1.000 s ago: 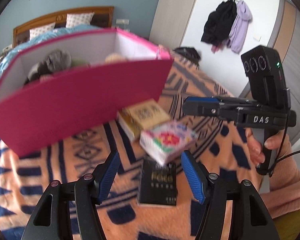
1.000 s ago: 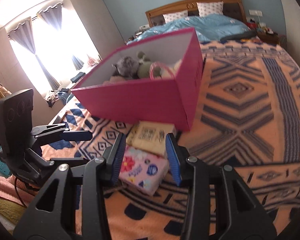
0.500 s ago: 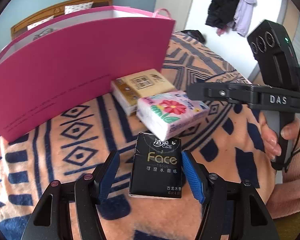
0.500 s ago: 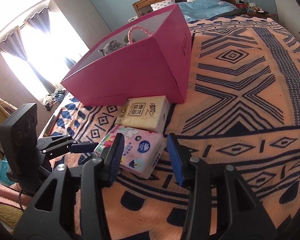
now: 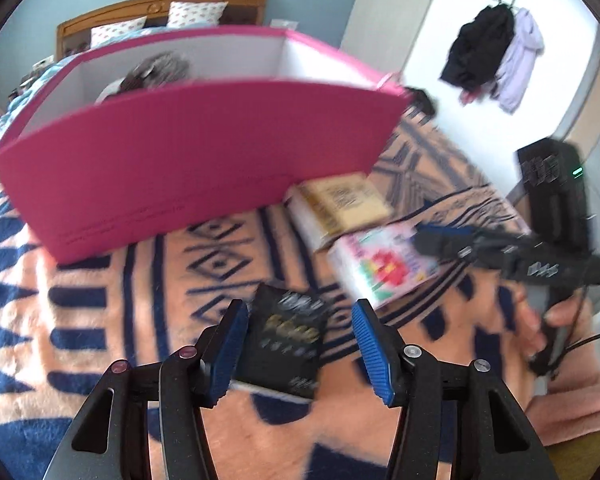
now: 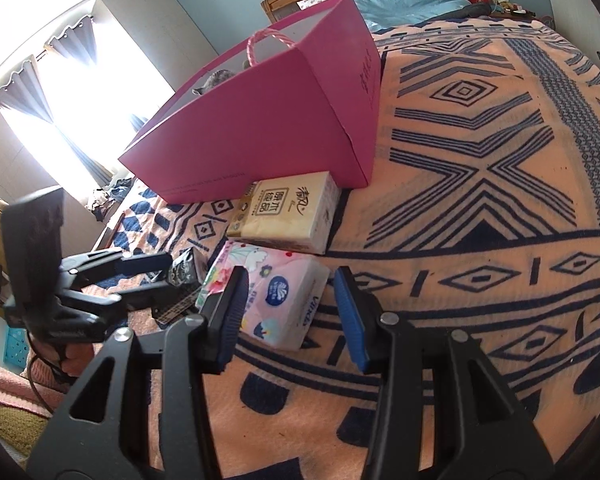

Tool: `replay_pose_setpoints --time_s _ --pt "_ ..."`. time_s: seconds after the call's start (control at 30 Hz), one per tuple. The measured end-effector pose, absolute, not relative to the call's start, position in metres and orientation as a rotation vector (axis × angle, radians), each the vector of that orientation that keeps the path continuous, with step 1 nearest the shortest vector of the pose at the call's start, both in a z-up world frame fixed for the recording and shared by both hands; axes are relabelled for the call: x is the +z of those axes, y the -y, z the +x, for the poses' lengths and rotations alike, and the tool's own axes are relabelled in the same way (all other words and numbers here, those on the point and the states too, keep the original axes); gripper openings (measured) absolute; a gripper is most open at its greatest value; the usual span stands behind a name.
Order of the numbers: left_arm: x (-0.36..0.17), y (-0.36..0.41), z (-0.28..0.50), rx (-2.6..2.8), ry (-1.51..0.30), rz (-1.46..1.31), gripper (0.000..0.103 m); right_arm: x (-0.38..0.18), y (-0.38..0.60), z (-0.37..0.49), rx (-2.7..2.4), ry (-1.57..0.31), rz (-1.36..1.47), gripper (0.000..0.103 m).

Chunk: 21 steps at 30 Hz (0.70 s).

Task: Organize objects
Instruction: 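Close the right gripper on the pink floral tissue pack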

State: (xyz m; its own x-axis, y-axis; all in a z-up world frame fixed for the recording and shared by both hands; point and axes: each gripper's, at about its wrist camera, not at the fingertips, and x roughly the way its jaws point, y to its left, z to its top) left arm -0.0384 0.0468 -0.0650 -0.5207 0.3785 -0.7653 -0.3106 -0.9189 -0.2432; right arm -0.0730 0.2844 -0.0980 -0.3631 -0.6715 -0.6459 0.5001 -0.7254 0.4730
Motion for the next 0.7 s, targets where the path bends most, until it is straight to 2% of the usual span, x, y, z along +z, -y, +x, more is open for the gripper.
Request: replay_pose_setpoints --time_s 0.17,0.37,0.7 --pt "-0.059 -0.069 -0.044 2.369 0.119 -1.216 0.054 -0.098 -0.285 -0.072 -2.116 0.268 1.126 0.047" --pt "-0.075 -0.079 -0.056 2.308 0.180 -1.284 0.044 -0.099 -0.285 -0.072 -2.105 0.278 1.131 0.047" --pt "-0.077 -0.082 -0.056 2.300 0.176 -1.293 0.041 -0.099 -0.284 -0.071 -2.089 0.286 1.118 0.046"
